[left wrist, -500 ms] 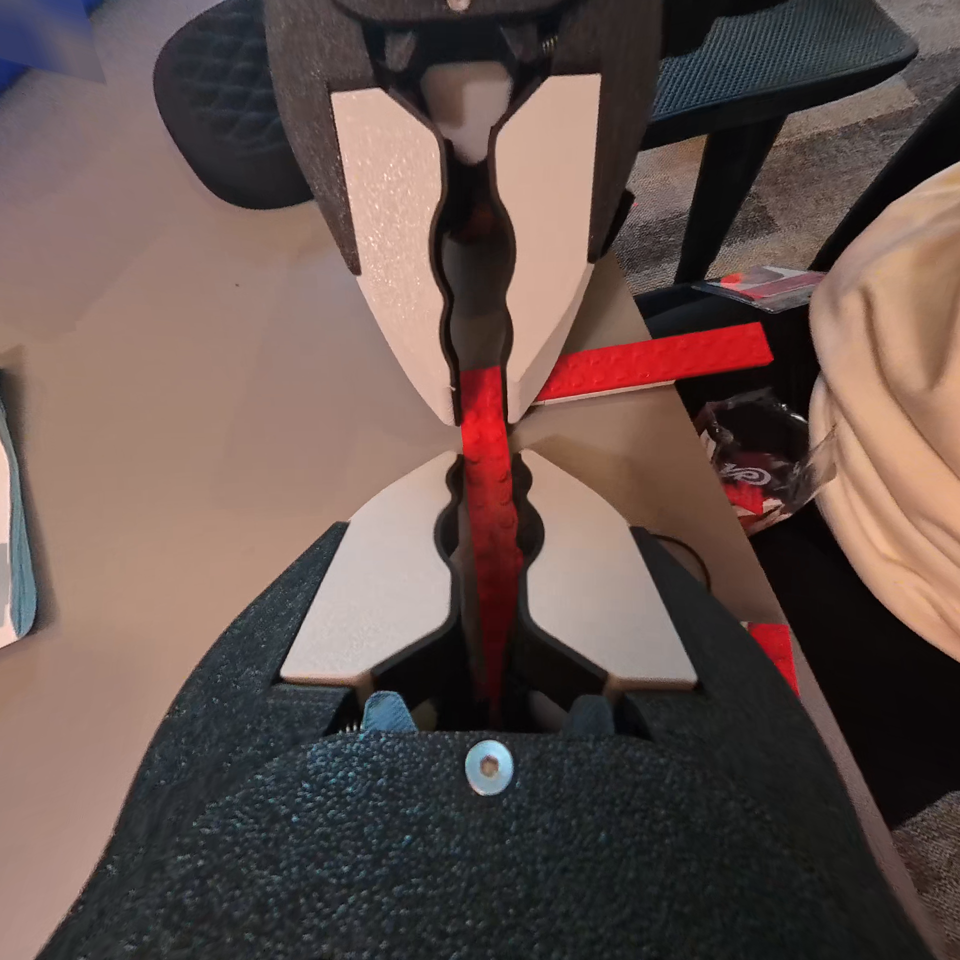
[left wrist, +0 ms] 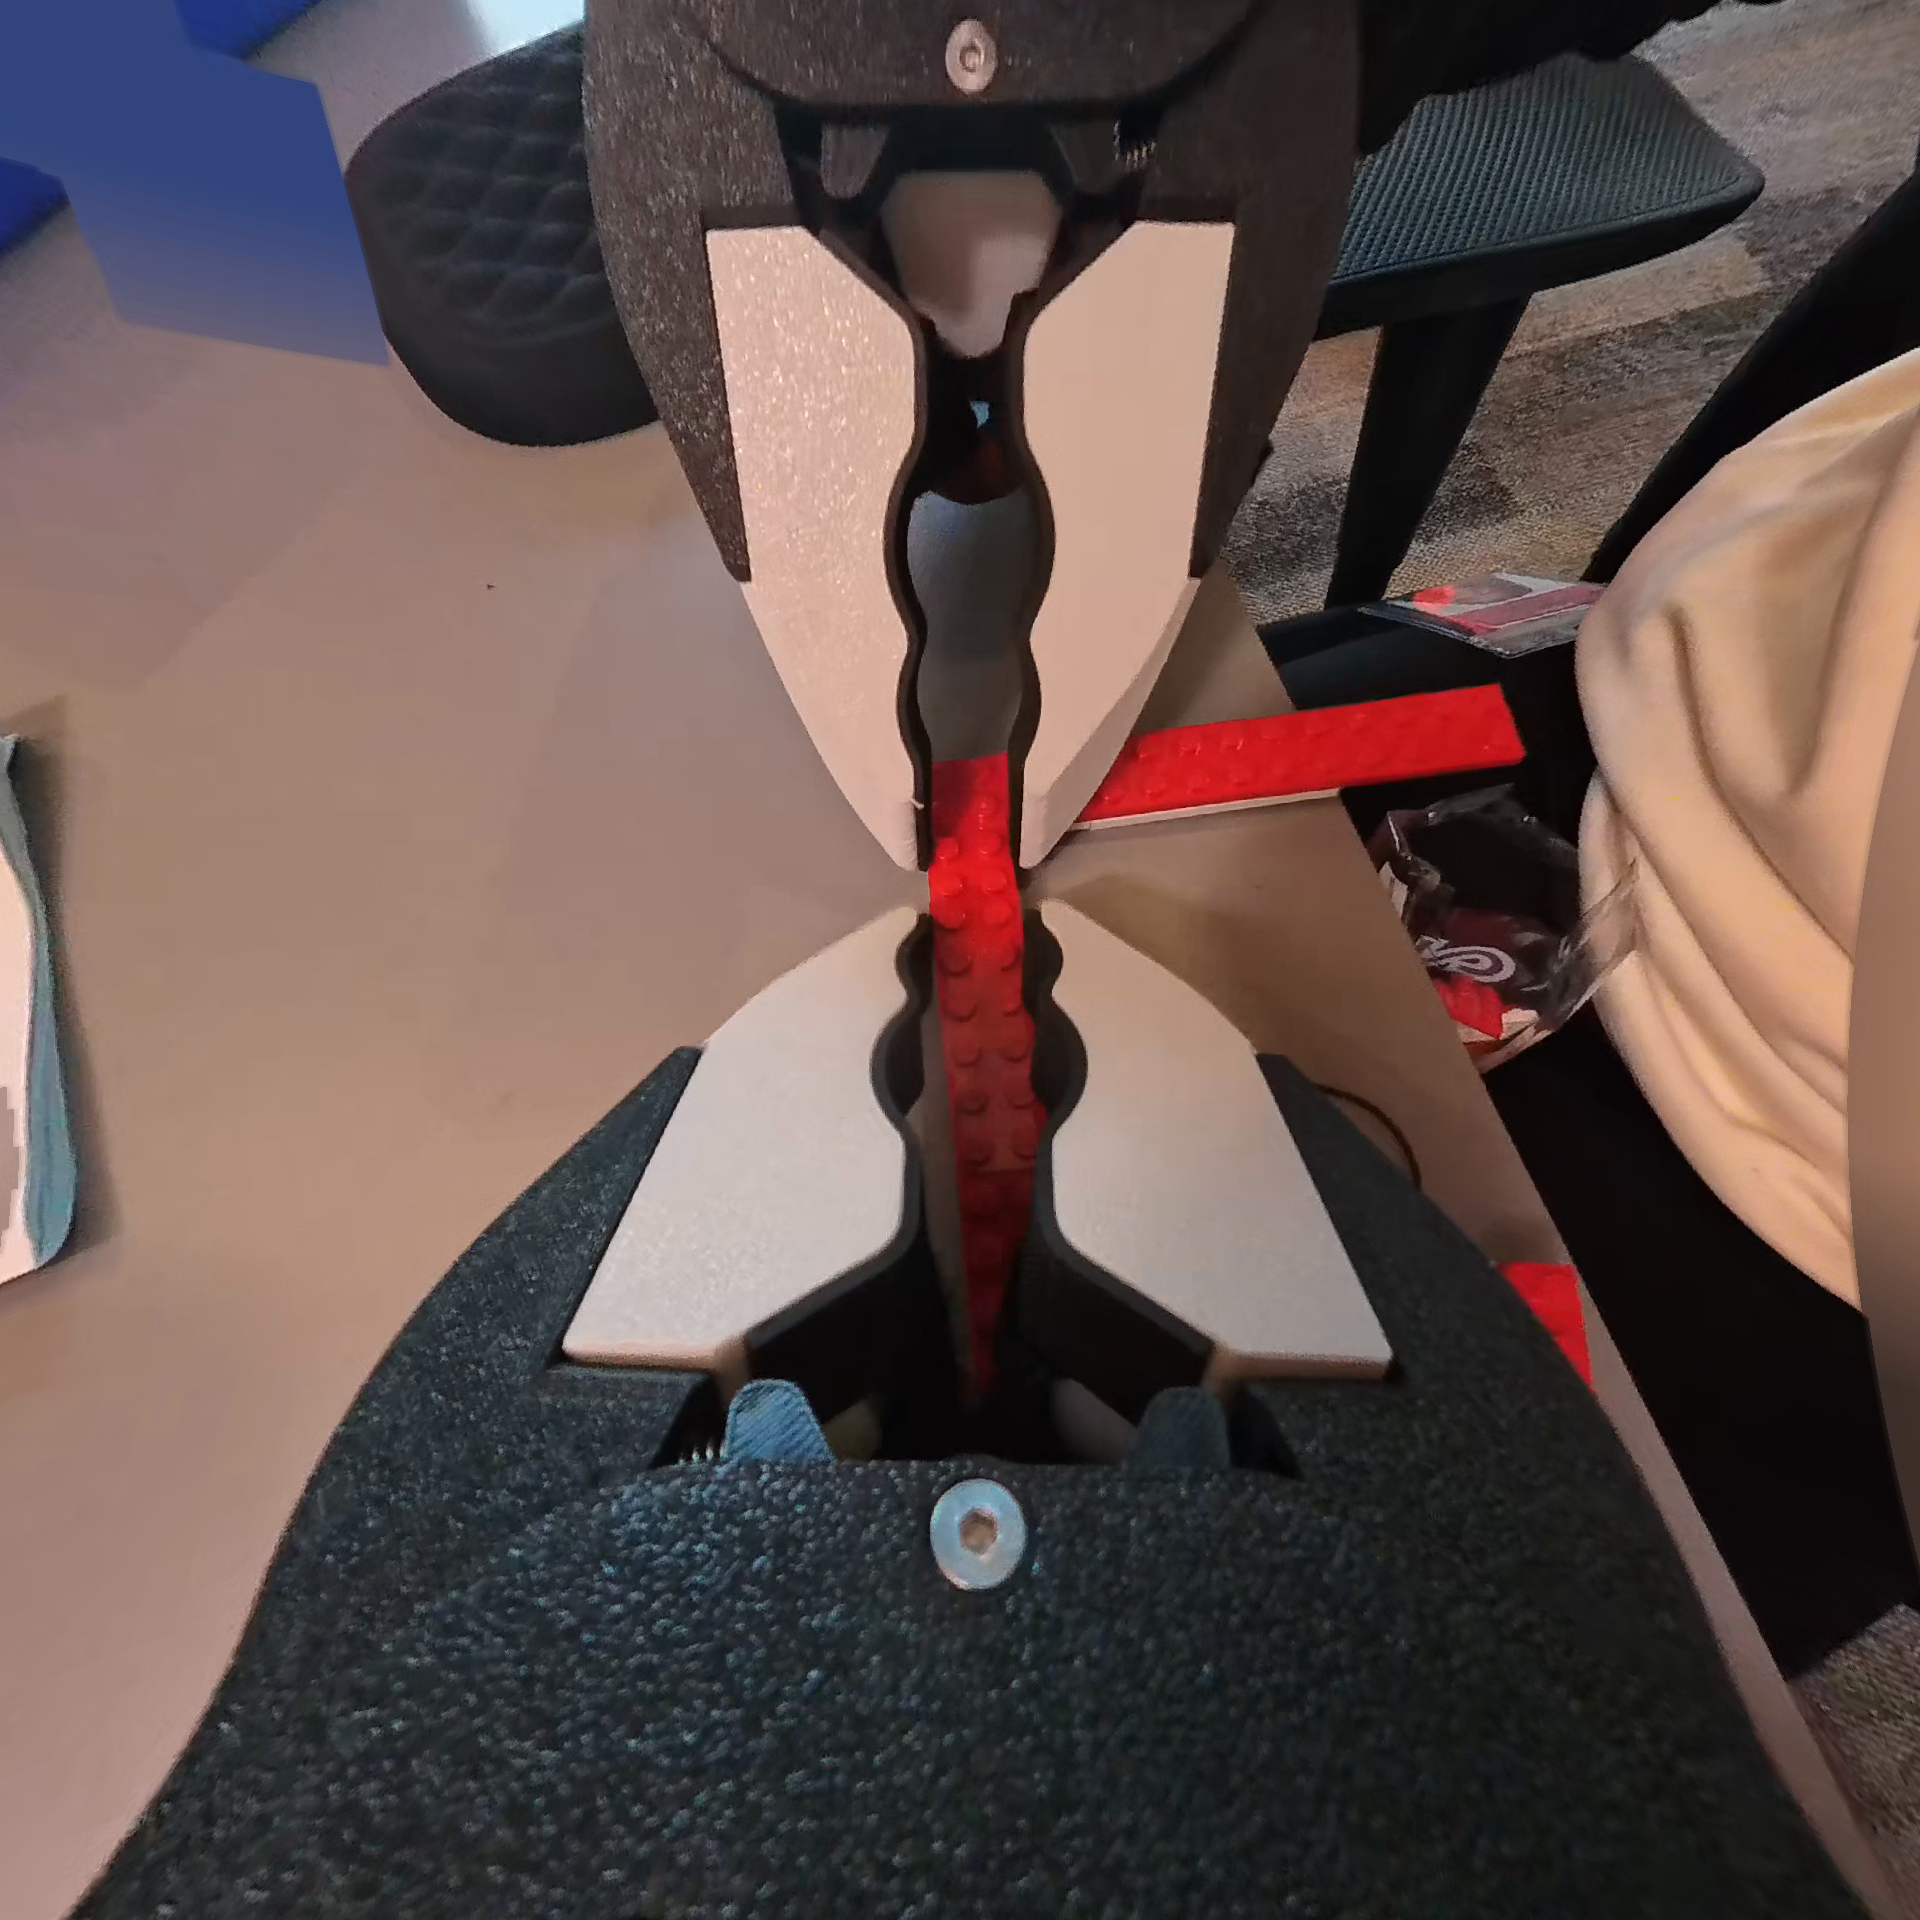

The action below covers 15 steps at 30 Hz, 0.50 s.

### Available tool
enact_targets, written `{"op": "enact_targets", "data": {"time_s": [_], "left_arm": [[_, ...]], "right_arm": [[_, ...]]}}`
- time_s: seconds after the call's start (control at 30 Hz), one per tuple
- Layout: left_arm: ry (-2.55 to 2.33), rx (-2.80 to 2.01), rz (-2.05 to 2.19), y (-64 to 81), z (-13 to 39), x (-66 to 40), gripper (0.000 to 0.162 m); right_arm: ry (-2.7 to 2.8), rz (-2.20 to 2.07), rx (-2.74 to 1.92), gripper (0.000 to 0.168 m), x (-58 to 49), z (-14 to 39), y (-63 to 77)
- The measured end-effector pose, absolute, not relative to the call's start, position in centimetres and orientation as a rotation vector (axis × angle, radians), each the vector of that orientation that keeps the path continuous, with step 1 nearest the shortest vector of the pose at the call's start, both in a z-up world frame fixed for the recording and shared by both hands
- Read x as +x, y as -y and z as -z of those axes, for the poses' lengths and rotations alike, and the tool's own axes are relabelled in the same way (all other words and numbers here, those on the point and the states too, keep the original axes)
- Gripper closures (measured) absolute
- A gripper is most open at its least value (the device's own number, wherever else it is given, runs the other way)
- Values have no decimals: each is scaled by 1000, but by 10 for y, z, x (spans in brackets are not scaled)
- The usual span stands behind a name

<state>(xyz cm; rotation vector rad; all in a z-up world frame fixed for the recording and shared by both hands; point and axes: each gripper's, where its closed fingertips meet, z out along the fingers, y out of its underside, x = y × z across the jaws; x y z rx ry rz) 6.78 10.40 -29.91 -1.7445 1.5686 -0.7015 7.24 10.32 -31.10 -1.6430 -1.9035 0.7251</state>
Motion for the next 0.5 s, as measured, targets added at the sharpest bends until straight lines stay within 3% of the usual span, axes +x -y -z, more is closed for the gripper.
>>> {"op": "enact_targets", "data": {"time_s": [0.07, 0.1, 0.17, 0.2, 0.37, 0.4, 0.43, 0.5], "left_arm": [[-1117, -1540, 1075, -115, 228, 67, 152], [-1031, -1556, 1106, -123, 219, 57, 160], [-1308, -1670, 786, -116, 268, 48, 146], [-1328, -1652, 807, -110, 266, 52, 146], [-1132, -1510, 890, -123, 204, 39, 146], [-1073, -1487, 927, -122, 191, 35, 147], [-1011, -1475, 999, -117, 180, 33, 147], [-942, -1455, 1246, -94, 163, 34, 147]], "right_arm": [[1923, -693, -1643, 152, 75, 312, -105], [1925, -695, -1632, 152, 74, 312, -105], [1921, -694, -1614, 152, 73, 311, -106], [1918, -687, -1607, 152, 72, 311, -108], [1876, -683, -1593, 152, 64, 308, -120], [1830, -706, -1589, 138, 61, 303, -124], [1761, -756, -1553, 131, 57, 288, -127], [1614, -908, -1291, 132, 51, 234, -117]]}}
